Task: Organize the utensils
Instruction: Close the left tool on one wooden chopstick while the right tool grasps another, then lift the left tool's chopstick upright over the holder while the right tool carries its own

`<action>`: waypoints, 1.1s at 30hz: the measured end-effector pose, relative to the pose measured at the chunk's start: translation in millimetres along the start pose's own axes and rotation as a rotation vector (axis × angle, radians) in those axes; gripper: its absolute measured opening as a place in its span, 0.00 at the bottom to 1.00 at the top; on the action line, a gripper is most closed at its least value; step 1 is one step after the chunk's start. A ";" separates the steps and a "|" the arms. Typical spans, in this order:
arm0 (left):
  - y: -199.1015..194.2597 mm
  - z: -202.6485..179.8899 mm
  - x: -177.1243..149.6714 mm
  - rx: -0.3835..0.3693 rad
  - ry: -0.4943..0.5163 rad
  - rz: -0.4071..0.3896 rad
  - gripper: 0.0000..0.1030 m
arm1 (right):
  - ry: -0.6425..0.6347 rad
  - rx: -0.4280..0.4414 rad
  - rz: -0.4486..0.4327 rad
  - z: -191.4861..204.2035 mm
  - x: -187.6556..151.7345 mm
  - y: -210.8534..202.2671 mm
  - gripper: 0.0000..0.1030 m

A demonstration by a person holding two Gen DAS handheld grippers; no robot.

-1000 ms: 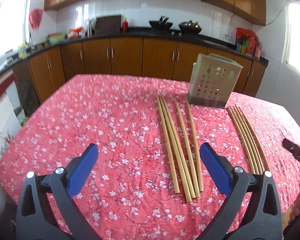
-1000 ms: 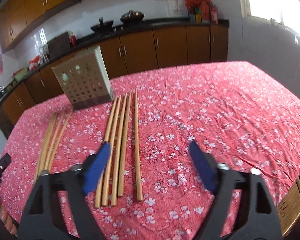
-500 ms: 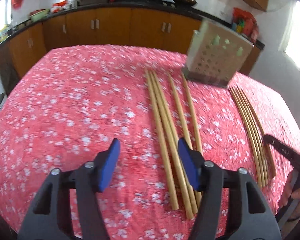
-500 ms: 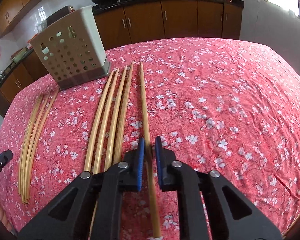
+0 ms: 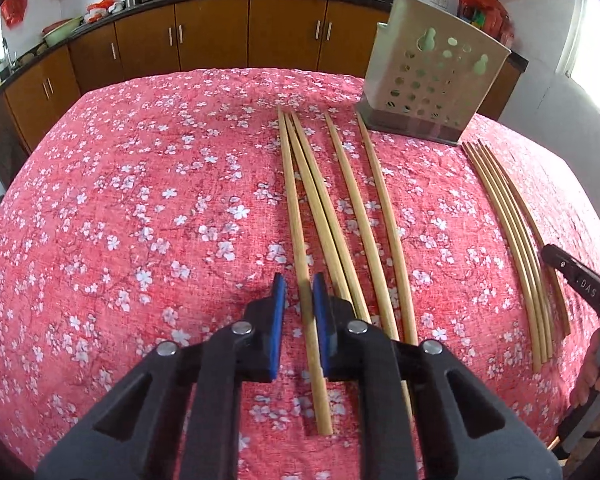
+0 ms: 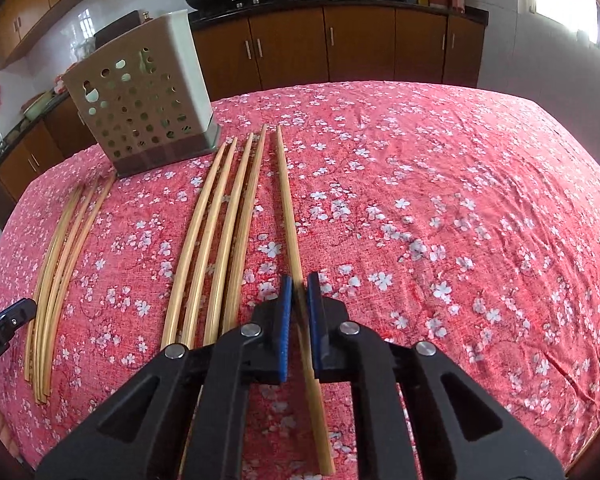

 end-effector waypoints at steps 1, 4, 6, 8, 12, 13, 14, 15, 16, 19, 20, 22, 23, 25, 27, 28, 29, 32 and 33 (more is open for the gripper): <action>1.1 -0.9 0.7 0.011 0.012 0.000 0.11 | -0.002 -0.002 -0.003 2.0 -0.4 1.0 0.09; 7.4 -1.5 7.1 0.033 0.042 -0.003 0.09 | -0.011 -0.003 -0.006 3.5 0.2 1.9 0.08; 11.6 4.3 15.0 0.046 0.048 -0.002 0.08 | -0.022 -0.001 -0.008 4.4 3.6 4.9 0.07; 15.2 12.5 23.3 0.059 0.044 -0.004 0.08 | -0.021 -0.003 -0.010 3.2 8.7 9.5 0.07; 20.6 37.0 39.6 0.081 0.016 -0.014 0.08 | 0.002 -0.037 -0.014 -6.6 24.4 22.7 0.07; 21.4 43.1 42.9 0.084 0.016 -0.019 0.08 | 0.008 -0.041 -0.014 -9.4 26.5 25.1 0.07; 21.9 48.4 45.2 0.085 0.020 -0.025 0.08 | 0.019 -0.045 -0.015 -13.0 29.8 28.3 0.07; 21.2 50.7 45.4 0.079 0.028 -0.033 0.08 | 0.031 -0.044 -0.014 -16.2 32.1 30.8 0.07; 20.0 51.8 44.6 0.072 0.033 -0.038 0.08 | 0.039 -0.039 -0.014 -17.8 33.0 32.2 0.07; 16.6 53.3 41.9 0.054 0.041 -0.047 0.09 | 0.038 -0.029 -0.014 -19.4 33.1 33.7 0.07; 15.1 53.2 40.7 0.049 0.038 -0.048 0.09 | 0.032 -0.032 -0.015 -17.4 31.4 32.2 0.08; 12.0 52.2 37.6 0.044 0.035 -0.048 0.09 | 0.026 -0.031 -0.014 -16.3 28.4 30.4 0.08; 10.7 51.3 36.2 0.043 0.034 -0.048 0.09 | 0.024 -0.030 -0.016 -17.7 23.6 27.2 0.08; 8.5 49.6 33.5 0.042 0.035 -0.047 0.09 | 0.020 -0.028 -0.017 -17.2 18.4 23.6 0.08; 7.6 48.8 31.7 0.043 0.030 -0.047 0.09 | 0.021 -0.028 -0.018 -16.8 13.9 21.3 0.08; 7.6 47.8 30.8 0.045 0.029 -0.048 0.09 | 0.021 -0.027 -0.018 -18.0 11.4 20.3 0.08; 7.6 47.4 30.9 0.047 0.030 -0.047 0.09 | 0.019 -0.028 -0.019 -18.5 9.8 19.6 0.08; 7.5 46.7 30.9 0.052 0.033 -0.046 0.08 | 0.014 -0.027 -0.020 -19.4 6.9 17.9 0.07; 7.6 46.5 31.0 0.057 0.033 -0.044 0.08 | 0.016 -0.026 -0.018 -18.0 8.0 16.0 0.07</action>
Point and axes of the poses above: each gripper's, at about its wrist camera, not at the fingertips, and y roughly the way its jaws point, z to its left, x to its top, the point moved 6 cm from there along y, roughly the way its jaws point, and after that the axes turned 9 degrees about -x, right-handed, at the moved point
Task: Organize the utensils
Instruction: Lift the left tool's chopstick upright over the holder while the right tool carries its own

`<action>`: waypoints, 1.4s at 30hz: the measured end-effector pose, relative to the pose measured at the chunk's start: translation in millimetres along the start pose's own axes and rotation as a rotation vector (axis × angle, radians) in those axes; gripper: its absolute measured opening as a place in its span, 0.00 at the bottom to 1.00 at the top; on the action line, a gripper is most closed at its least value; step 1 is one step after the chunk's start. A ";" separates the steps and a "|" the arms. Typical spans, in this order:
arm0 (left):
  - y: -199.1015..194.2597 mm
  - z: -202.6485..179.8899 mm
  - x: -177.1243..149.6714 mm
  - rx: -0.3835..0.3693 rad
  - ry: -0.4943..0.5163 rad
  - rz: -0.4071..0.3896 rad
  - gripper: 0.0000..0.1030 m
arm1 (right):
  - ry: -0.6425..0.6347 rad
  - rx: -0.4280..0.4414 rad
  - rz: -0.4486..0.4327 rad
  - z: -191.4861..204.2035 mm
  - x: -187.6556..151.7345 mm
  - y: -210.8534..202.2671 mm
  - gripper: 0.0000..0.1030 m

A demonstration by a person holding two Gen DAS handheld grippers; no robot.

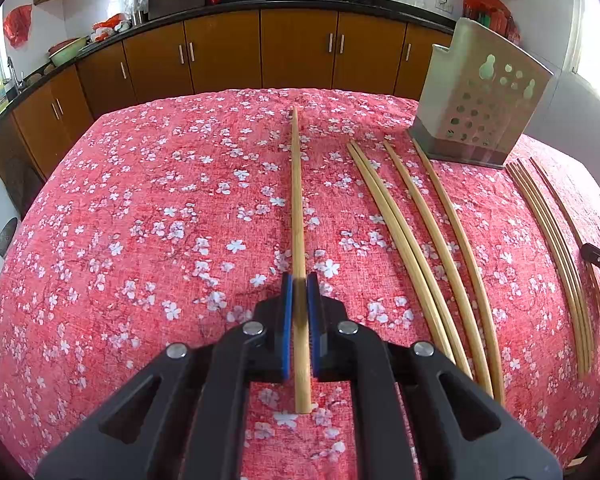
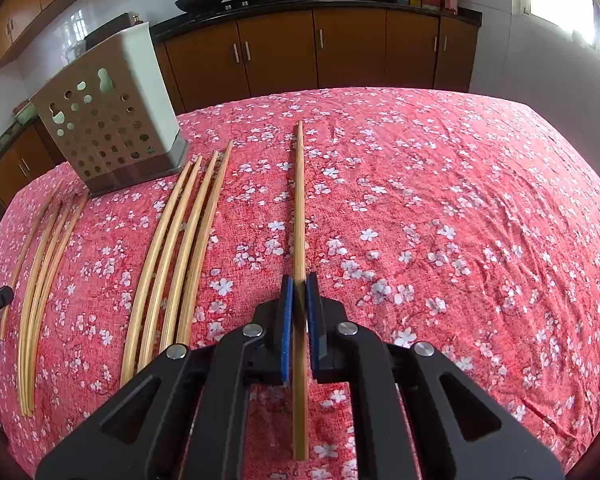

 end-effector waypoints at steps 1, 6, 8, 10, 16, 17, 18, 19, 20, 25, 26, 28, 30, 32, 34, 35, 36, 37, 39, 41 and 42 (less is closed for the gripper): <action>-0.7 0.2 -0.4 0.000 -0.002 0.002 0.08 | 0.006 0.003 -0.004 1.0 -0.1 -3.0 0.07; -24.6 3.5 7.8 -0.005 -0.008 -0.062 0.08 | 0.051 0.012 -0.081 -11.1 15.1 -29.1 0.07; -36.2 4.4 15.6 -0.008 -0.013 -0.098 0.08 | 0.066 0.016 -0.109 -16.6 21.4 -39.3 0.07; -50.8 4.1 25.4 -0.010 -0.014 -0.146 0.08 | 0.078 0.023 -0.137 -21.5 27.1 -48.9 0.07; -94.3 0.5 55.6 -0.015 -0.024 -0.284 0.08 | 0.117 0.041 -0.235 -31.3 46.6 -80.9 0.07; -100.4 0.3 60.5 -0.014 -0.027 -0.303 0.08 | 0.125 0.045 -0.254 -33.3 50.6 -87.2 0.07; -107.6 0.0 66.1 -0.015 -0.032 -0.325 0.08 | 0.128 0.046 -0.264 -33.5 53.4 -89.8 0.07; -113.4 0.5 68.7 -0.016 -0.033 -0.339 0.08 | 0.133 0.049 -0.282 -35.3 57.4 -95.8 0.07; -117.9 0.3 72.7 -0.017 -0.035 -0.353 0.08 | 0.134 0.051 -0.291 -35.4 59.6 -98.1 0.07; -126.1 0.5 91.0 -0.012 -0.029 -0.384 0.08 | 0.120 0.055 -0.330 -31.0 70.8 -105.7 0.07; -127.2 1.3 95.3 -0.013 -0.029 -0.386 0.08 | 0.116 0.054 -0.341 -30.2 75.1 -108.0 0.07; -129.9 2.1 105.8 -0.013 -0.026 -0.398 0.08 | 0.117 0.059 -0.361 -26.1 85.2 -109.9 0.07; -135.8 2.5 113.1 -0.012 -0.021 -0.410 0.08 | 0.119 0.064 -0.387 -24.4 94.8 -117.4 0.07; -145.1 0.9 126.1 -0.013 -0.015 -0.430 0.08 | 0.121 0.077 -0.429 -22.1 111.9 -131.4 0.07; -155.6 -2.4 138.0 -0.016 -0.008 -0.455 0.07 | 0.123 0.087 -0.470 -20.4 125.6 -144.1 0.07; -163.6 -6.1 147.9 -0.020 -0.003 -0.477 0.07 | 0.129 0.102 -0.504 -19.1 137.1 -155.7 0.07; -170.6 -10.2 156.0 -0.026 0.002 -0.496 0.07 | 0.136 0.116 -0.531 -17.4 146.7 -165.6 0.07; -176.7 -14.2 162.8 -0.034 0.006 -0.514 0.07 | 0.140 0.126 -0.552 -16.4 153.2 -172.1 0.07; -190.8 -26.1 177.9 -0.051 0.019 -0.558 0.07 | 0.160 0.165 -0.613 -10.5 171.5 -193.7 0.07; -205.7 -42.3 193.7 -0.073 0.032 -0.614 0.08 | 0.171 0.203 -0.650 -4.8 183.1 -207.3 0.07; -212.5 -51.8 201.0 -0.089 0.037 -0.642 0.07 | 0.171 0.225 -0.668 1.3 189.1 -212.9 0.07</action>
Point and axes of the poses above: each gripper's, at about its wrist camera, not at the fingertips, and y roughly the way its jaws point, z to its left, x to its top, the point moved 6 cm from there along y, roughly the way its jaws point, and after that the axes turned 9 degrees about -x, right-handed, at the moved point
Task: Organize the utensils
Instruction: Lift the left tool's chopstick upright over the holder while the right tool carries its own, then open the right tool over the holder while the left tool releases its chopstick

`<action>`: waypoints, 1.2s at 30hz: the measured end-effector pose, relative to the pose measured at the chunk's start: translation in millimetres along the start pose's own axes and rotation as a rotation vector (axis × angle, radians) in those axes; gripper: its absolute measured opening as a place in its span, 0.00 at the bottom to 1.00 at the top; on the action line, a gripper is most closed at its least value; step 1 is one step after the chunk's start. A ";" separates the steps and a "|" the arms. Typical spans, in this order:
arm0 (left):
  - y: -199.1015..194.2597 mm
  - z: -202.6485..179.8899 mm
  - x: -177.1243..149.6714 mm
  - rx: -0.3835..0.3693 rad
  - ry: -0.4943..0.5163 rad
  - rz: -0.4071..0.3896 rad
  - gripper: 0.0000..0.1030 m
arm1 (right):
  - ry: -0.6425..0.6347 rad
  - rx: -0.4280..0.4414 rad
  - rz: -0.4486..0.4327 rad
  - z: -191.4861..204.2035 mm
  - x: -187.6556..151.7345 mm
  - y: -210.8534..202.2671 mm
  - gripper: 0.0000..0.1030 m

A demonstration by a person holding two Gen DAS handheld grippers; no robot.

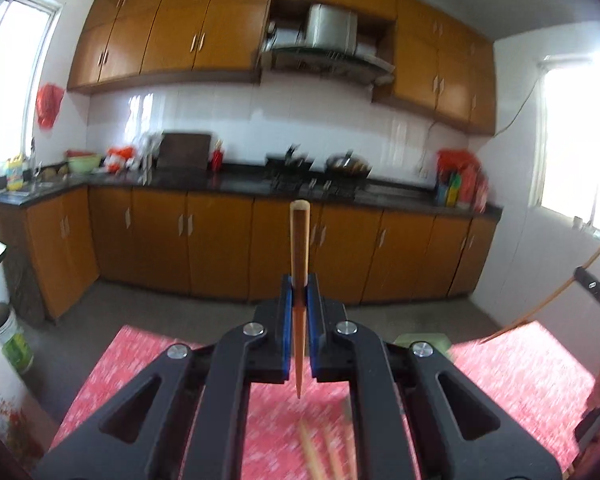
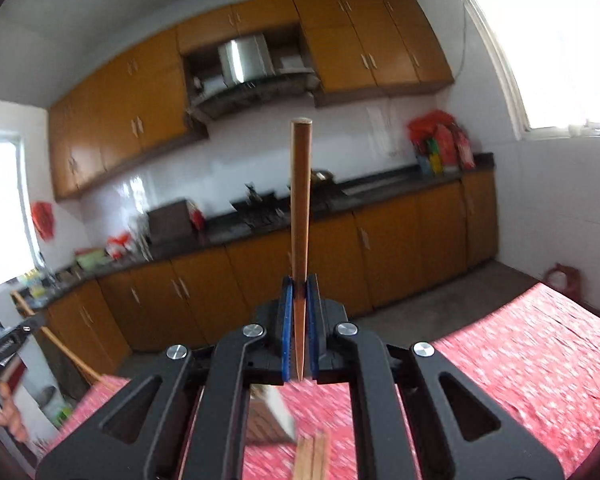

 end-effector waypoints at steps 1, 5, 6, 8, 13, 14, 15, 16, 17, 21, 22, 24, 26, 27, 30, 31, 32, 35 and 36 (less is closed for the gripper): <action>0.1 -9.4 8.5 -0.016 -0.003 -0.028 0.07 | -0.003 0.014 -0.010 7.5 2.9 1.6 0.07; 9.3 -34.5 26.1 -0.059 -0.021 -0.098 0.07 | -0.020 0.062 0.009 25.0 -3.7 12.1 0.07; 13.2 -41.7 28.0 -0.066 -0.024 -0.118 0.07 | -0.021 0.075 0.022 28.8 -8.2 16.4 0.07; 20.2 -51.6 27.7 -0.082 -0.030 -0.137 0.07 | -0.026 0.086 0.048 34.0 -16.3 24.4 0.07; 58.9 -66.3 4.2 -0.115 -0.046 -0.069 0.07 | -0.066 0.081 0.131 41.9 -44.2 46.7 0.07; 65.5 -66.3 -4.1 -0.112 -0.046 -0.048 0.07 | -0.075 0.077 0.149 41.9 -50.1 51.2 0.07; 72.1 -66.1 -10.8 -0.109 -0.044 -0.029 0.07 | -0.079 0.075 0.160 43.2 -53.6 52.7 0.07; 81.0 -66.9 -18.5 -0.103 -0.043 -0.002 0.08 | -0.083 0.074 0.177 42.6 -58.3 56.0 0.07; 87.5 -67.0 -24.6 -0.100 -0.045 0.019 0.08 | -0.083 0.076 0.186 43.9 -60.8 57.0 0.07; 98.6 -65.0 -41.5 -0.100 -0.054 0.063 0.08 | -0.083 0.074 0.206 44.7 -65.6 59.7 0.12; 98.0 -63.9 -44.4 -0.100 -0.052 0.065 0.10 | -0.083 0.074 0.209 44.9 -65.3 59.4 0.15; 95.4 -62.1 -47.4 -0.098 -0.049 0.065 0.15 | -0.082 0.074 0.204 45.2 -62.8 57.1 0.32; 90.4 -60.0 -45.1 -0.096 -0.052 0.054 0.22 | -0.090 0.072 0.190 45.1 -59.6 52.3 0.33; 86.3 -58.7 -43.7 -0.092 -0.054 0.046 0.26 | -0.090 0.071 0.184 44.4 -57.3 48.7 0.34; 69.4 -49.9 -37.1 -0.077 -0.066 0.019 0.31 | -0.079 0.065 0.161 37.5 -50.7 35.6 0.37; 63.0 -46.1 -36.7 -0.073 -0.071 0.013 0.33 | -0.076 0.061 0.156 34.2 -49.8 32.2 0.38; 55.9 -40.4 -36.3 -0.064 -0.076 0.008 0.34 | -0.069 0.049 0.152 27.4 -48.6 26.6 0.40; 34.1 -21.1 -44.6 -0.013 -0.084 0.009 0.37 | -0.054 0.002 0.180 4.1 -57.3 17.9 0.40; 28.0 -13.1 -51.8 0.007 -0.088 0.020 0.38 | -0.049 -0.018 0.203 -4.5 -65.6 16.4 0.40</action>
Point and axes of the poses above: each gripper's, at about its wrist camera, not at the fingertips, and y roughly the way its jaws point, z to its left, x to its top, the point moved 6 cm from there along y, roughly the way its jaws point, and after that the axes turned 9 degrees about -x, right-handed, at the moved point
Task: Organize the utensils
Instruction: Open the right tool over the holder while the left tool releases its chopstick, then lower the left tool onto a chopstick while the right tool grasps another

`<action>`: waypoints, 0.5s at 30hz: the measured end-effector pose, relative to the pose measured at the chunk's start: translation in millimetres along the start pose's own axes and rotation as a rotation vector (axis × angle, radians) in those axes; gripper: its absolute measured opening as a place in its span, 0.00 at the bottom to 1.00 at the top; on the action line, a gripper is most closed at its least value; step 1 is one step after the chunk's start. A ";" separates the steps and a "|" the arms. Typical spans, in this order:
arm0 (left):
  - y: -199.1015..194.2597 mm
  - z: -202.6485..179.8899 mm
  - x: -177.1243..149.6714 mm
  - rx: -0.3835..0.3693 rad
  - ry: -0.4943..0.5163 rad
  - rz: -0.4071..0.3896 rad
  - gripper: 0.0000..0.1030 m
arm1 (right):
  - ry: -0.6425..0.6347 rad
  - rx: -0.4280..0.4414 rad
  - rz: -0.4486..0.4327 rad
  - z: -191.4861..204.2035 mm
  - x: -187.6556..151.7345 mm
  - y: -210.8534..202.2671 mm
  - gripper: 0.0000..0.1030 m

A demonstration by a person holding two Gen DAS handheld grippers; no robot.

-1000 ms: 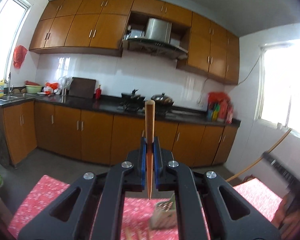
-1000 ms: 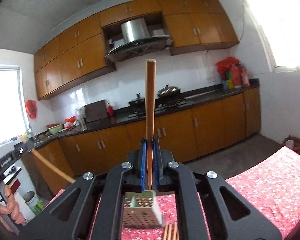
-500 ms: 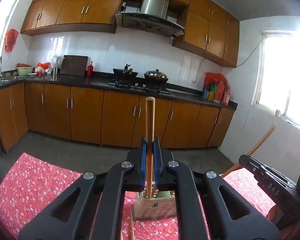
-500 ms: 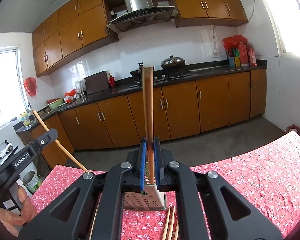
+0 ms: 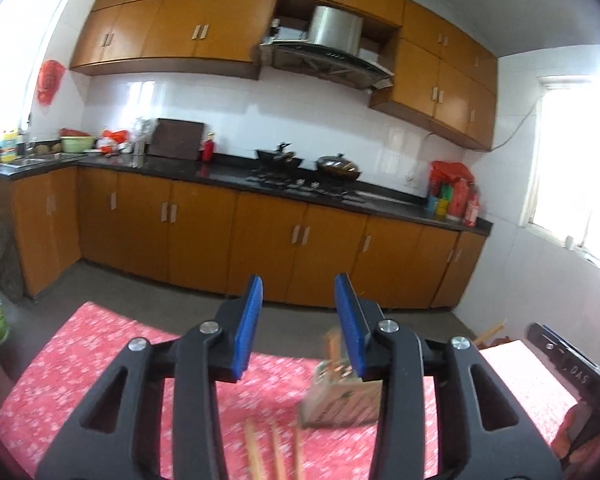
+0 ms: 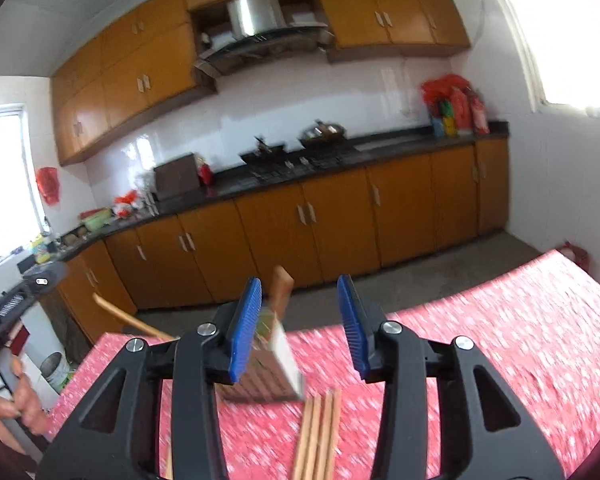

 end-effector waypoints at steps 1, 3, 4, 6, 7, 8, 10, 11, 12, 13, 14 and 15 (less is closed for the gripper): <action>-4.3 7.0 -5.9 0.015 -0.003 0.012 0.39 | 0.005 -0.017 0.037 -8.9 -12.8 3.0 0.40; -10.5 23.4 -26.9 0.050 -0.005 0.061 0.39 | 0.004 -0.038 0.120 -18.9 -37.8 11.6 0.40; -10.8 33.2 -43.7 0.070 -0.001 0.104 0.39 | -0.010 -0.043 0.186 -23.5 -60.6 19.6 0.38; -9.3 45.3 -72.4 0.090 0.003 0.174 0.39 | -0.036 -0.043 0.281 -23.9 -93.0 29.7 0.22; -7.7 52.4 -93.1 0.098 -0.002 0.226 0.39 | -0.051 -0.033 0.355 -23.1 -118.9 36.7 0.18; -7.0 57.3 -107.9 0.096 -0.013 0.265 0.39 | -0.059 -0.026 0.389 -20.9 -133.2 38.3 0.15; -6.8 65.5 -139.2 0.081 -0.050 0.344 0.39 | -0.093 -0.014 0.449 -13.6 -164.1 41.4 0.14; -7.2 68.2 -153.5 0.074 -0.069 0.377 0.39 | -0.106 -0.013 0.462 -7.8 -171.4 41.7 0.14; -7.9 69.5 -165.4 0.065 -0.084 0.404 0.39 | -0.120 -0.012 0.479 -4.0 -180.8 43.5 0.14; -8.4 68.5 -175.4 0.060 -0.092 0.421 0.38 | -0.125 -0.011 0.489 -2.8 -185.5 44.5 0.14; -9.3 67.7 -182.7 0.053 -0.098 0.436 0.38 | -0.132 -0.012 0.505 0.1 -190.8 47.9 0.14; -10.1 66.0 -190.7 0.041 -0.102 0.453 0.38 | -0.137 -0.015 0.516 2.3 -195.0 50.9 0.14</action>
Point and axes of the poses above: each gripper's, at about its wrist camera, not at the fingertips, and y roughly the way its jaws point, z to its left, x to its top, the point moved 6 cm from there along y, roughly the way its jaws point, and after that the axes turned 9 degrees about -x, right-handed, at the moved point
